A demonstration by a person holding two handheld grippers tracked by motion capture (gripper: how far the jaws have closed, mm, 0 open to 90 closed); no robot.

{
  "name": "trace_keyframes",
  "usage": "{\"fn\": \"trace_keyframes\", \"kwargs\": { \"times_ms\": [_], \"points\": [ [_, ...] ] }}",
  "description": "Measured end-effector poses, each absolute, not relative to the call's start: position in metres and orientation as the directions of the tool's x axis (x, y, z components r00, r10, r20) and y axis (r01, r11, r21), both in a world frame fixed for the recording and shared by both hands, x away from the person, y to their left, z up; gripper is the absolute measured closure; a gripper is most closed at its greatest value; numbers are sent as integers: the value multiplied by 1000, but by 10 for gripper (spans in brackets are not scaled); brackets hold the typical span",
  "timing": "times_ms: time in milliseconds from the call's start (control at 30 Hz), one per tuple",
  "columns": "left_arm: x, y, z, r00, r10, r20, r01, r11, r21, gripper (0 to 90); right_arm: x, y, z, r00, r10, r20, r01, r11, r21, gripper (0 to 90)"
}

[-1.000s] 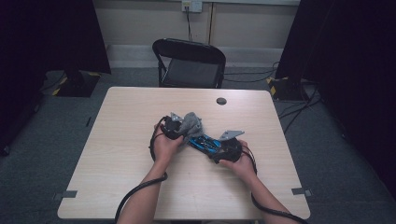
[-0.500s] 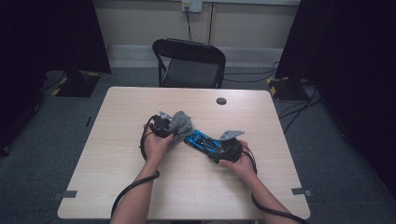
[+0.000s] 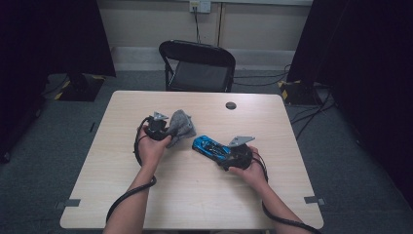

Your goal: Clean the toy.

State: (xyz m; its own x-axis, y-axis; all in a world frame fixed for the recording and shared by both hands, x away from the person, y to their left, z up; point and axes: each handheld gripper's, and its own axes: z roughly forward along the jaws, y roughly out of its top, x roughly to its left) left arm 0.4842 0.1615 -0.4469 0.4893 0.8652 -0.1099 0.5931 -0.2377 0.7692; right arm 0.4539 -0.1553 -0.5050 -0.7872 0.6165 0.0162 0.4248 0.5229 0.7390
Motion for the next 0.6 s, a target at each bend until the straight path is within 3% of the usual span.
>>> {"fn": "trace_keyframes", "kwargs": {
  "times_ms": [600],
  "points": [
    [467, 111, -426, 640, 757, -132, 522, -302, 798, 718, 454, -155, -505, -787, 617, 16, 425, 523, 739, 237]
  ]
}}
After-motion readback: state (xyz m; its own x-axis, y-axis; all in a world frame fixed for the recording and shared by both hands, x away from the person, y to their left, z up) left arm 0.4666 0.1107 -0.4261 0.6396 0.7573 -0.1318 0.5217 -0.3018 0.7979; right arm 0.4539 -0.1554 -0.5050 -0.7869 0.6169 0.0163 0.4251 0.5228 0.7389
